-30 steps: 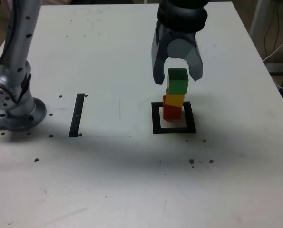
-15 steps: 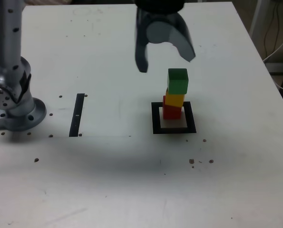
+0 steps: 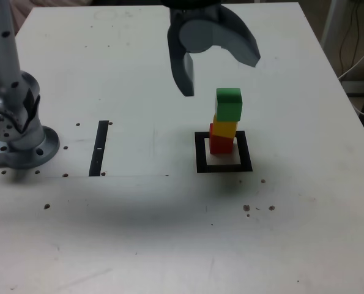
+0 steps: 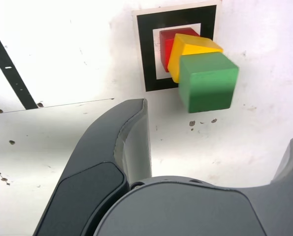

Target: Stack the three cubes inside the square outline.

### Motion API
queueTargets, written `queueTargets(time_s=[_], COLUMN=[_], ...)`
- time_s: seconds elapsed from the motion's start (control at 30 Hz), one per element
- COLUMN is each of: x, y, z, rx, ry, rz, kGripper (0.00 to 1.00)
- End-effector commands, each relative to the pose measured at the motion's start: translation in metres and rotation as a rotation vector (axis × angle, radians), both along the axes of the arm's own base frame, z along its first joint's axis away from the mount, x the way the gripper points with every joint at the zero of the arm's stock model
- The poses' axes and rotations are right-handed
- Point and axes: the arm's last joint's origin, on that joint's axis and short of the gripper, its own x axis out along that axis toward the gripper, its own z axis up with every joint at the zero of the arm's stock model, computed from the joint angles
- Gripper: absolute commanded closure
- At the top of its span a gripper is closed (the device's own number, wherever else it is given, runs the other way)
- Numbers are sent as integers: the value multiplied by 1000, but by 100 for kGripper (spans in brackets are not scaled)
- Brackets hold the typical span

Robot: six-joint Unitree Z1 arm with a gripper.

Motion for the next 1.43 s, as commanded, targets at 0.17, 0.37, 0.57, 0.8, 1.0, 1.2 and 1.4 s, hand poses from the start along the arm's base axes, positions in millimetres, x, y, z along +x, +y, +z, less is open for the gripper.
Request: queueTargets(time_s=[0.17,0.37,0.57,0.8,1.0,1.2,1.4], x=[-37,-74,-102,-120,-123,-125,-124], y=[4,8,9,11,13,14,14], z=[1,-16,-40,-67,-83,-83,-83], rx=[15,46,67,101,146,170,170], ry=[28,101,180,252,240,220,218], rz=[11,20,18,15,14,15,15], kGripper=[0,0,0,0,0,0,0])
